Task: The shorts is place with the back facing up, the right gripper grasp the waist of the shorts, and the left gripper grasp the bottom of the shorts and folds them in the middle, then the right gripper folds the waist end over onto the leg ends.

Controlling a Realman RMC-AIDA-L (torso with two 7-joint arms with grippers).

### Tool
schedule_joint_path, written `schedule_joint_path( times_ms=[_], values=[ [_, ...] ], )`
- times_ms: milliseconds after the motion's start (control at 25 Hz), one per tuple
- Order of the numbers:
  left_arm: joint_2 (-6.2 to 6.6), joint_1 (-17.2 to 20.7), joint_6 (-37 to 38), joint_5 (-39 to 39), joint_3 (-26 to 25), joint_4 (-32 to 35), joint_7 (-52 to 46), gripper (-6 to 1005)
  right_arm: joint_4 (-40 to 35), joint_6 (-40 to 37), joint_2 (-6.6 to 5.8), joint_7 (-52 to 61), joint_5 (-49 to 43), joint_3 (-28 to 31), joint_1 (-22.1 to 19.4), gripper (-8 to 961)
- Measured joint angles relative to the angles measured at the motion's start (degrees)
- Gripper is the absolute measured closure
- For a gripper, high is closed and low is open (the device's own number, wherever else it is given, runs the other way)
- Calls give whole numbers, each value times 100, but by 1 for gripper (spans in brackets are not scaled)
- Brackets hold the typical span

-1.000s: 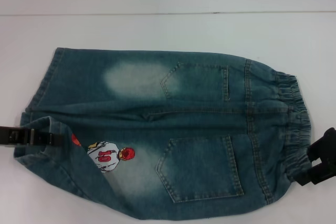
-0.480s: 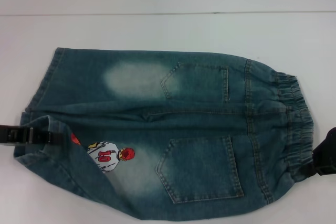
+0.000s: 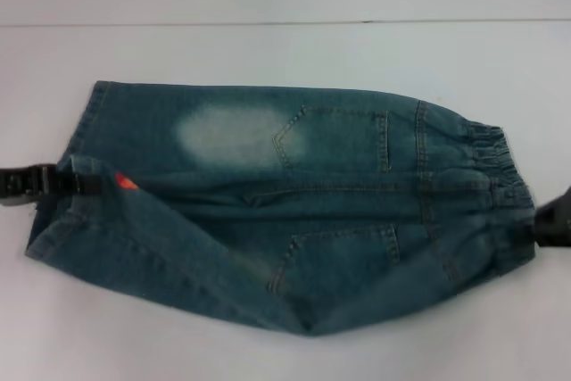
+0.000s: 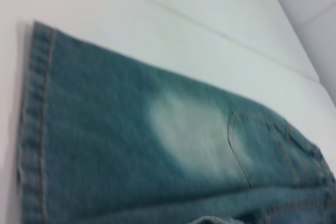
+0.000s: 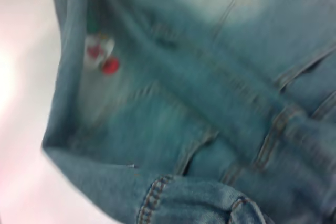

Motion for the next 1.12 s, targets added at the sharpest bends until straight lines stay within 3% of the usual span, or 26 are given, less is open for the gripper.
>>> schedule_joint_path(
  times_ms=[280, 440, 760, 1120],
  values=[
    [-25, -24, -762, -352, -13, -27, -98, 980, 799, 868, -221, -112, 1189, 540, -324, 882],
    [-40, -38, -1040, -525, -15, -84, -97, 980, 1139, 1231, -273, -342, 1931, 658, -470, 873],
    [-47, -99, -1834, -758, 35, -264, 60, 979, 1661, 1830, -165, -939, 2885, 769, -531, 856],
    [-134, -294, -2561, -1068, 83, -388, 407, 959, 1806, 2889, 132, -1394, 3058, 730, -320, 838]
  ],
)
